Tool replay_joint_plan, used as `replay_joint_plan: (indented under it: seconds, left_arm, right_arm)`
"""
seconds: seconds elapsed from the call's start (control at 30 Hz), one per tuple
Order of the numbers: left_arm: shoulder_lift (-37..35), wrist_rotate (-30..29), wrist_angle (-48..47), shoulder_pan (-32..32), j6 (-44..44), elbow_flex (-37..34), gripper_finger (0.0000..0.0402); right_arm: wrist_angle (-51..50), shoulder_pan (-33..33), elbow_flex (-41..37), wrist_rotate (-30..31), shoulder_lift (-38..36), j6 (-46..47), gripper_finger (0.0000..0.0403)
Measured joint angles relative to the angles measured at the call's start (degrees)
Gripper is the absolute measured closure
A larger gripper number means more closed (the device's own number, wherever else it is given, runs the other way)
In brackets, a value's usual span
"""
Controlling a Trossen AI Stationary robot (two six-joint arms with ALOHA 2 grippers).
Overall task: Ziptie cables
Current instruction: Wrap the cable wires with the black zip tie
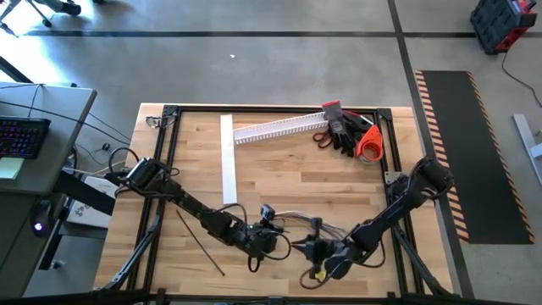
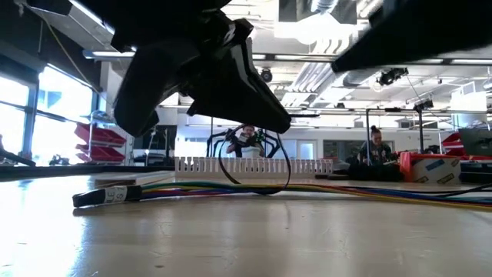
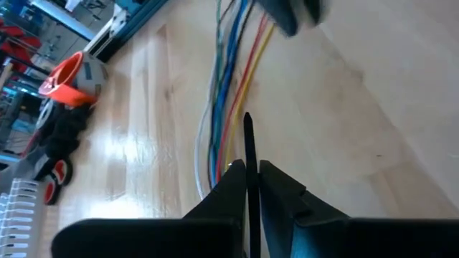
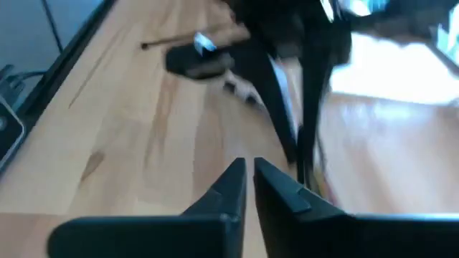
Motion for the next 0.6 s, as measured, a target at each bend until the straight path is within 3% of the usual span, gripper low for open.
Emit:
replay_joint_plan:
  seconds: [0.1,0.3,0.43,0.6]
  left_arm:
    - [0.0,0.0,0.0,0.1,-0.1,0.0,0.0398]
    - [0.0,0.0,0.0,0.1,-1.3,0.0,0.0398]
    - [0.0,0.0,0.1,0.3,-1.7,0.0,0.0398]
    - [0.0,0.0,0.3,0.3,-2.7,0.0,0.0397]
  right_arm:
    - [0.7,-0.6,0.0,2.3,0.0,-10.2,0.034]
    - [-2.7,-3.4,0.0,4.2,2.3,-12.6,0.0262]
    - [-2.4,-4.1,0.7,4.6,4.8,-11.9,0.0251]
    - [-2.2,-4.1,2.7,7.2,7.1,-11.2,0.0267]
